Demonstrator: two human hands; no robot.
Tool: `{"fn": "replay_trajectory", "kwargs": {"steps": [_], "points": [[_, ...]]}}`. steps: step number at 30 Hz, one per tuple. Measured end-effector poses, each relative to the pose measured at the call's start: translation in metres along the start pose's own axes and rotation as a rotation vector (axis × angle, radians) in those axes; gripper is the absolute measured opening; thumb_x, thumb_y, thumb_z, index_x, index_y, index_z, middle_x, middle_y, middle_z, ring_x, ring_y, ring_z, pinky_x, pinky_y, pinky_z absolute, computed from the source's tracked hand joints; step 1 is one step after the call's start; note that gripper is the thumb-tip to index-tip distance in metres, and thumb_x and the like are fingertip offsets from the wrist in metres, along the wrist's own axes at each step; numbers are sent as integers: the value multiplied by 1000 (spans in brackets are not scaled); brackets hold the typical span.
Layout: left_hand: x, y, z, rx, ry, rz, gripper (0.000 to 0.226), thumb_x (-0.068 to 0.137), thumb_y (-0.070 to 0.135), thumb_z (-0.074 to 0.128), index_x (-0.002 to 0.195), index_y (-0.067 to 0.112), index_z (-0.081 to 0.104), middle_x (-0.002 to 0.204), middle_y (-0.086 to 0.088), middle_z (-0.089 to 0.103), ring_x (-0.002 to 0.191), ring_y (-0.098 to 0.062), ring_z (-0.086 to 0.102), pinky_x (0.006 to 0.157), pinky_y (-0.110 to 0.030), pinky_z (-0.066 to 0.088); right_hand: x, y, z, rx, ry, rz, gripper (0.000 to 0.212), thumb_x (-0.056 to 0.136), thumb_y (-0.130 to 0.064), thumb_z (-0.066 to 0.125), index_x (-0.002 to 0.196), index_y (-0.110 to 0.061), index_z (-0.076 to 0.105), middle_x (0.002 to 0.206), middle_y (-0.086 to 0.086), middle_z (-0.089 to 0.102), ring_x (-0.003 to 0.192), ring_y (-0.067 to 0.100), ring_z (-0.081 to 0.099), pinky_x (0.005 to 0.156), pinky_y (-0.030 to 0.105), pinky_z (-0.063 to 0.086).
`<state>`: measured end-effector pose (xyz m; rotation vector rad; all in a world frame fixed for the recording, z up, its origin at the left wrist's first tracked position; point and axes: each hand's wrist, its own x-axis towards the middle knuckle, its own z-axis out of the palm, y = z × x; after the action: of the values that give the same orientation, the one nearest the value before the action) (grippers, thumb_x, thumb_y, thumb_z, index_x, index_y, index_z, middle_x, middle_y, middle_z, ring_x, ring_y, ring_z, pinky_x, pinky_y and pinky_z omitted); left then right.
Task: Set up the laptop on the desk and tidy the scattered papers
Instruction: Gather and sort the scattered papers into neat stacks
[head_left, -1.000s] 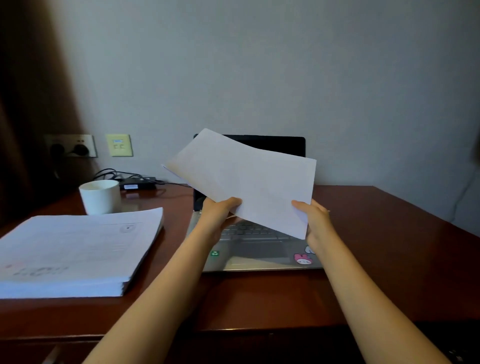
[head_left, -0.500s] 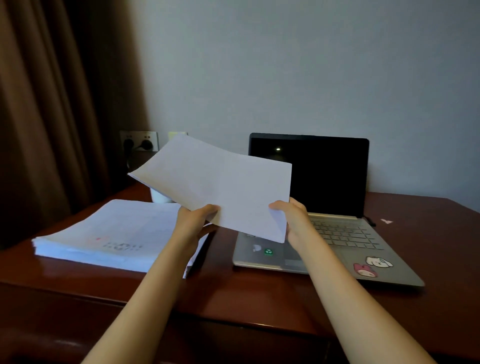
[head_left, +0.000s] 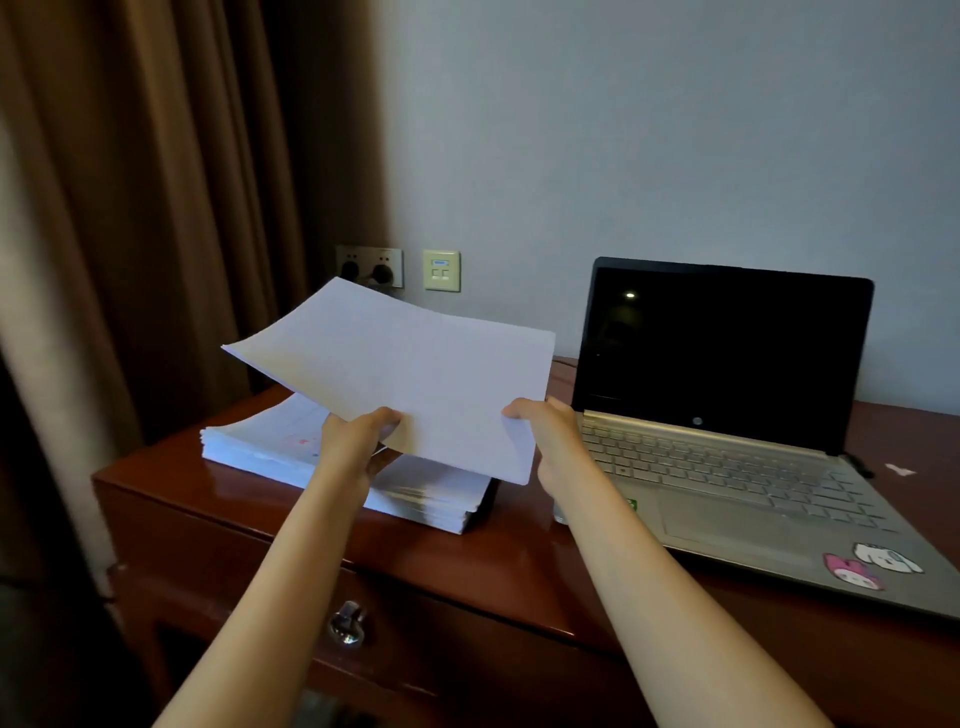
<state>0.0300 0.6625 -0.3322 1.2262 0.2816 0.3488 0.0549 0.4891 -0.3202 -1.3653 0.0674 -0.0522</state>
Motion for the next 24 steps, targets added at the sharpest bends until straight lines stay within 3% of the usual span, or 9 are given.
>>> {"fn": "replay_trajectory", "kwargs": {"steps": [3, 7, 10, 12, 17, 21, 24], "points": [[6, -4, -15, 49, 72, 5, 39, 84, -8, 56, 120, 6, 49, 87, -5, 57, 75, -22, 56, 62, -31, 47, 2, 10, 12, -58, -18, 23, 16, 82, 4, 56, 79, -8, 48, 80, 5, 54, 69, 16, 49, 56, 23, 36], [14, -13, -29, 187, 164, 31, 45, 84, -7, 56, 128, 0, 48, 117, -14, 57, 106, -31, 53, 94, -41, 47, 6, 22, 22, -139, -40, 20, 20, 79, 4, 59, 67, -10, 50, 76, 10, 56, 72, 24, 51, 57, 26, 37], [17, -17, -32, 357, 207, 92, 49, 83, -3, 59, 129, 1, 44, 128, -15, 52, 117, -34, 49, 83, -33, 48, 9, 28, 24, -275, 7, -13, 39, 73, -1, 66, 57, -15, 34, 72, 11, 45, 61, 22, 39, 51, 26, 27], [16, -17, -31, 459, 226, 127, 52, 84, -1, 59, 131, 3, 37, 129, -16, 49, 117, -34, 48, 78, -33, 47, 10, 31, 24, -339, 25, -22, 43, 72, -3, 68, 59, -16, 30, 71, 9, 41, 59, 21, 34, 52, 27, 26], [9, -19, -27, 633, 233, 219, 64, 86, -5, 56, 141, 3, 23, 135, -18, 43, 121, -35, 47, 94, -41, 47, 9, 35, 23, -499, 52, -32, 33, 75, -8, 66, 93, -15, 39, 95, 5, 48, 82, 23, 47, 57, 25, 34], [7, -17, -23, 761, 226, 227, 77, 86, -9, 54, 148, 5, 11, 143, -21, 29, 122, -37, 44, 97, -40, 44, 9, 36, 23, -539, 71, -52, 29, 77, -6, 62, 96, -14, 41, 99, 4, 48, 84, 25, 48, 68, 27, 38], [4, -20, -21, 888, 279, 265, 88, 84, -8, 56, 150, 6, 0, 151, -23, 11, 133, -41, 29, 106, -42, 35, 9, 36, 22, -573, 86, -82, 26, 78, -4, 61, 94, -13, 42, 96, 4, 49, 84, 24, 48, 62, 24, 38]]}}
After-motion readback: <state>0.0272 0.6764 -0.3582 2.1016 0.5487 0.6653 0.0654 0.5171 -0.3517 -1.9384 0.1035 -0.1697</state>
